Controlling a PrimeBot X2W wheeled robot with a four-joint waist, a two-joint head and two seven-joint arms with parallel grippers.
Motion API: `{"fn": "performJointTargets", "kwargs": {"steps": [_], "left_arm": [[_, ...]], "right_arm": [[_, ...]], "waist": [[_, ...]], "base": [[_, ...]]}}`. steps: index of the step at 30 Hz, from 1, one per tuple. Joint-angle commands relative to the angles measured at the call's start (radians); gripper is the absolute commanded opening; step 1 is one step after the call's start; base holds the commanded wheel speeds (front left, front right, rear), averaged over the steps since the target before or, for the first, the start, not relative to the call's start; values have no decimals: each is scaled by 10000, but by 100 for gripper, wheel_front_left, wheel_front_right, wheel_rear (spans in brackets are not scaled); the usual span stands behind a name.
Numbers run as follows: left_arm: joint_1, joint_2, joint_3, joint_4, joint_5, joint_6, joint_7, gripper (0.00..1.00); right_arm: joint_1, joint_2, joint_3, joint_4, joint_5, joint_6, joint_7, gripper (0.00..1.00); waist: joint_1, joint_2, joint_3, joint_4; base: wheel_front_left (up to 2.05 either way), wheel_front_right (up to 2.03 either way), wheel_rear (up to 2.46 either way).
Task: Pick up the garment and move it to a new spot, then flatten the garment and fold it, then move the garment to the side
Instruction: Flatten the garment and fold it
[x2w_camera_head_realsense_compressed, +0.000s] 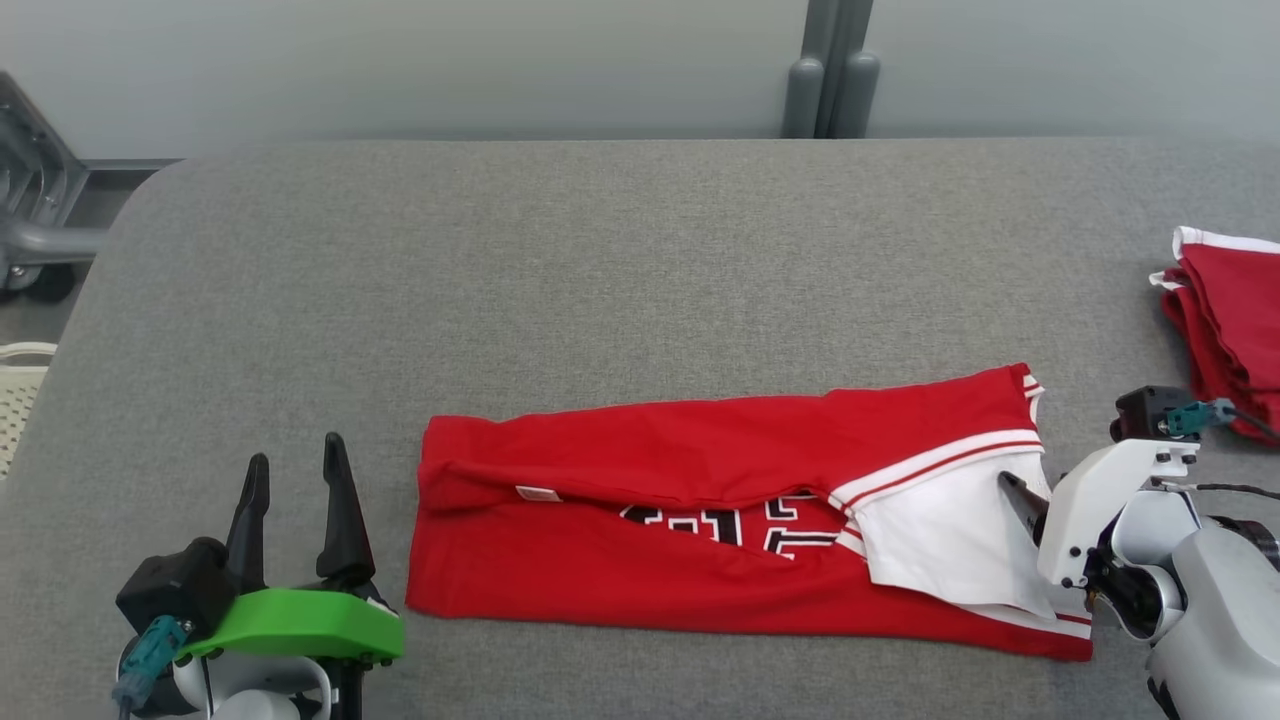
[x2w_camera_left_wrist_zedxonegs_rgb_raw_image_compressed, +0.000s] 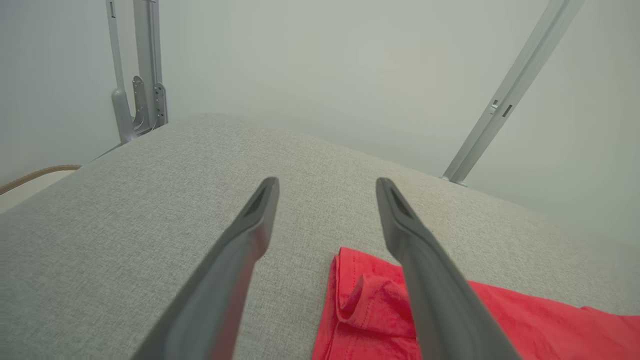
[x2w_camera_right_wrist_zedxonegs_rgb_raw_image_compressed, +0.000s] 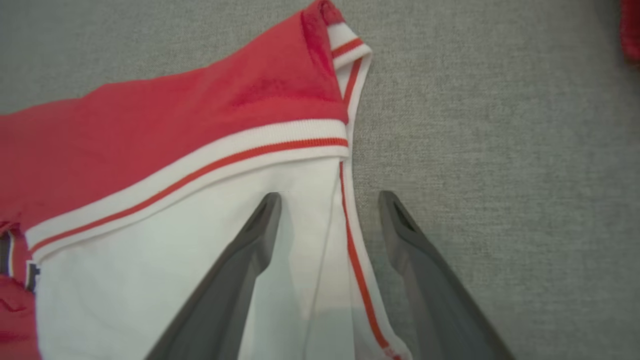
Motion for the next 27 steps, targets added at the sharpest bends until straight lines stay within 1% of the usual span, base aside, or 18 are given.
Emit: {"fn": "performJointTargets", "kwargs": {"steps": [1,4,10,12,16,17,18,20,21,25,27], "left_arm": [[-119,-15,71,-6,87,-64,-25,100],[-96,-93,132,25,131,-105,-25,100],[-93,-152,262,64,200,-163,-26,100],[-90,-174,297,53,240,-174,-26,100],[-115,-213,328,46,291,-226,-26,100],[-120,-222,341,45,306,-239,-26,100],[-123,-234,346,43,309,-234,-26,100],[-126,-250,365,48,321,-241,-26,100],[-125,-260,381,59,332,-246,-26,100],[-53,-298,450,80,373,-254,-26,100],[-29,-314,493,92,389,-270,-26,100]], "right_arm": [[-166,65,4,201,152,0,75,100],[-319,133,131,485,558,0,263,100],[-407,239,714,463,929,0,481,100],[-438,215,931,511,838,0,461,100],[-510,128,1381,867,161,-3,304,100],[-518,118,1442,978,-32,-4,251,84],[-540,133,1493,1082,-212,-9,191,49],[-605,203,1545,1297,-417,-9,81,25],[-640,241,1509,1385,-509,-9,-2,0],[-861,304,1302,1575,-686,-14,-338,0],[-991,246,1176,1556,-579,-18,-469,0]], "waist": [[0,0,42,202],[0,0,29,306],[0,0,13,311],[0,0,22,284],[0,0,46,228],[0,0,55,212],[0,0,62,196],[0,0,79,154],[0,0,80,129],[0,0,50,-50],[0,0,18,-177]], "base": [[0,0,0],[0,0,0],[0,0,0],[0,0,0],[0,0,0],[0,0,0],[0,0,0],[0,0,0],[0,0,0],[0,0,0],[0,0,0]]}}
